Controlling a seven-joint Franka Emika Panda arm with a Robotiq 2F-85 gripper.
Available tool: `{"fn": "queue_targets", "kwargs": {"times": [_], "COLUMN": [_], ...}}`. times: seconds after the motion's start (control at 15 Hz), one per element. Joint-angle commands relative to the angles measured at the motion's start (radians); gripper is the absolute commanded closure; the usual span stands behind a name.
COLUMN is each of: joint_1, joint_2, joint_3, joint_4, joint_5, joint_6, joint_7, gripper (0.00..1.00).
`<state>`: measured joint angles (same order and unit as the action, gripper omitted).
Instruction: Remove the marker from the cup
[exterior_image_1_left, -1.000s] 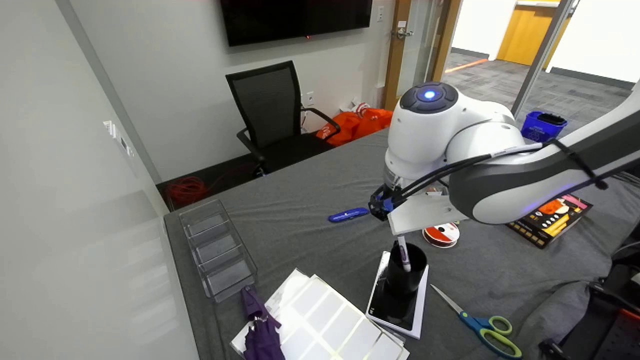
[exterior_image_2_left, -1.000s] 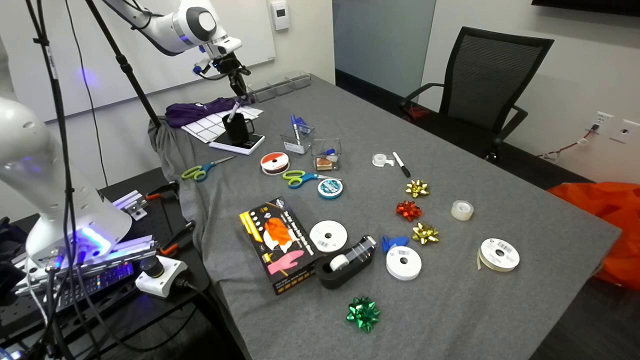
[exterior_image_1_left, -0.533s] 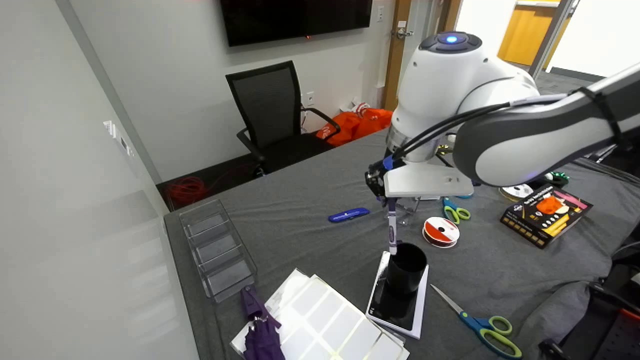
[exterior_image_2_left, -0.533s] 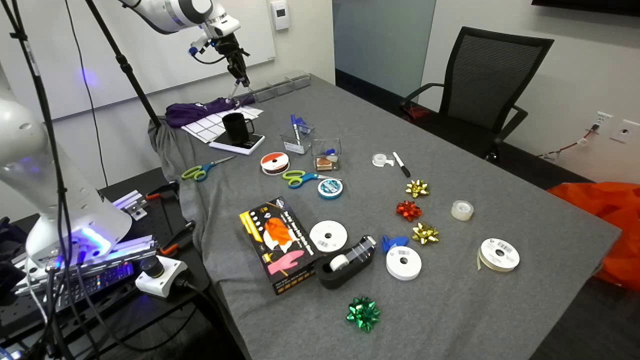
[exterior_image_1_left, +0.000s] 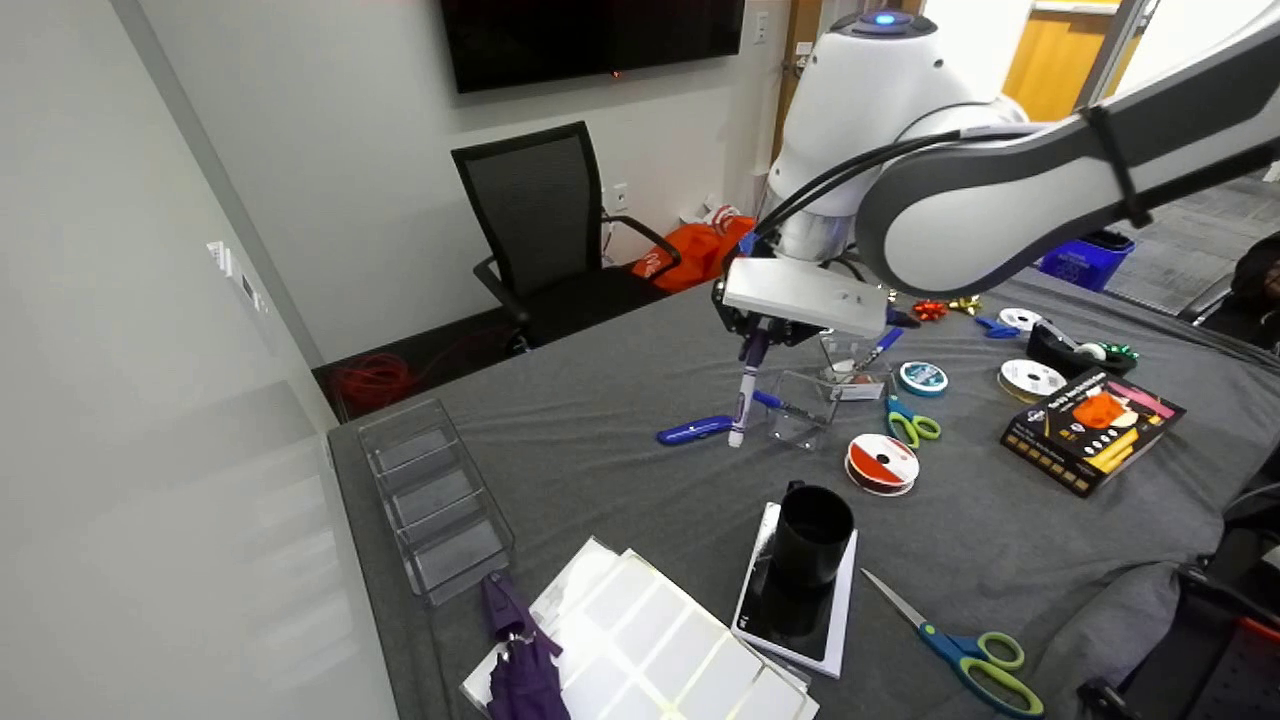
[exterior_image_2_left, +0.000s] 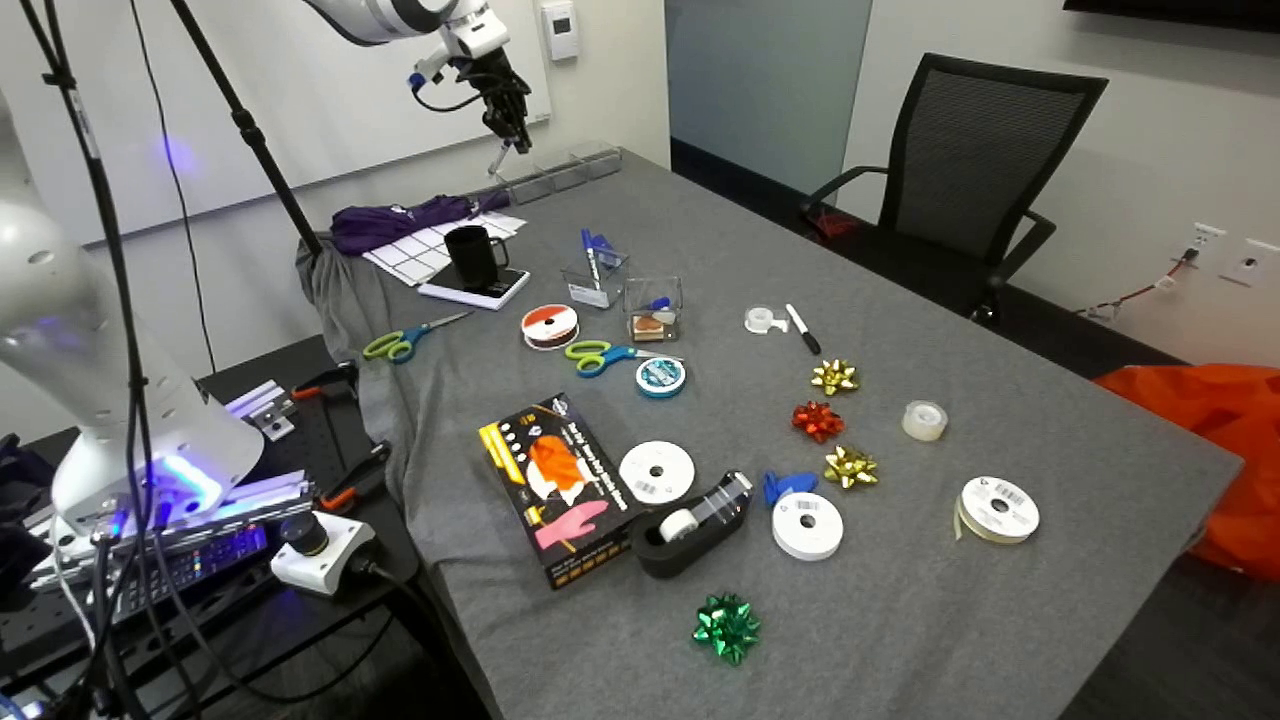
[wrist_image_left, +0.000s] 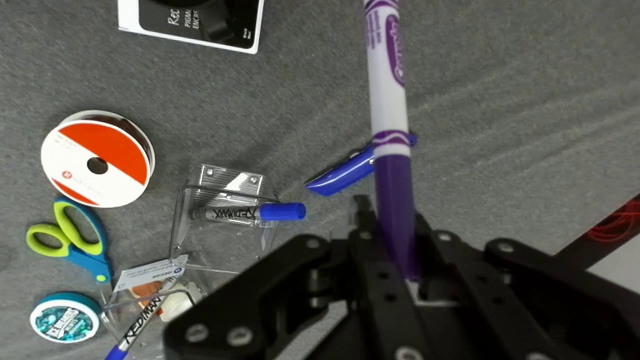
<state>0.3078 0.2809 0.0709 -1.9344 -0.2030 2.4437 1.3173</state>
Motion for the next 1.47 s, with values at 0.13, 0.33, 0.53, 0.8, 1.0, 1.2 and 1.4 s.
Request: {"fn": "queue_targets", "kwargs": {"times": [0.13, 0.33, 0.53, 0.8, 1.0, 1.2, 1.4], "joint_1": [0.022, 0.021, 0.039, 0.075, 0.1, 0.115, 0.125], "joint_2": [0.205, 0.311, 0.411, 0.491, 0.518, 0.523, 0.49], "joint_3": [-0.039, -0.043, -0.067, -0.117, -0.15, -0.168, -0.176], "joint_4": [0.136, 0.208, 0.301, 0.389, 0.433, 0.454, 0.433], "joint_5": [-0.031, 0.015, 0.022, -0.002, -0.02, -0.046, -0.085], "joint_6": [0.015, 0.061, 0.061, -0.003, -0.076, -0.119, -0.148], "joint_7": [0.138, 0.148, 0.171, 0.184, 0.189, 0.184, 0.176], "gripper": [0.96, 0.96, 0.96, 0.59, 0.39, 0.19, 0.01]}}
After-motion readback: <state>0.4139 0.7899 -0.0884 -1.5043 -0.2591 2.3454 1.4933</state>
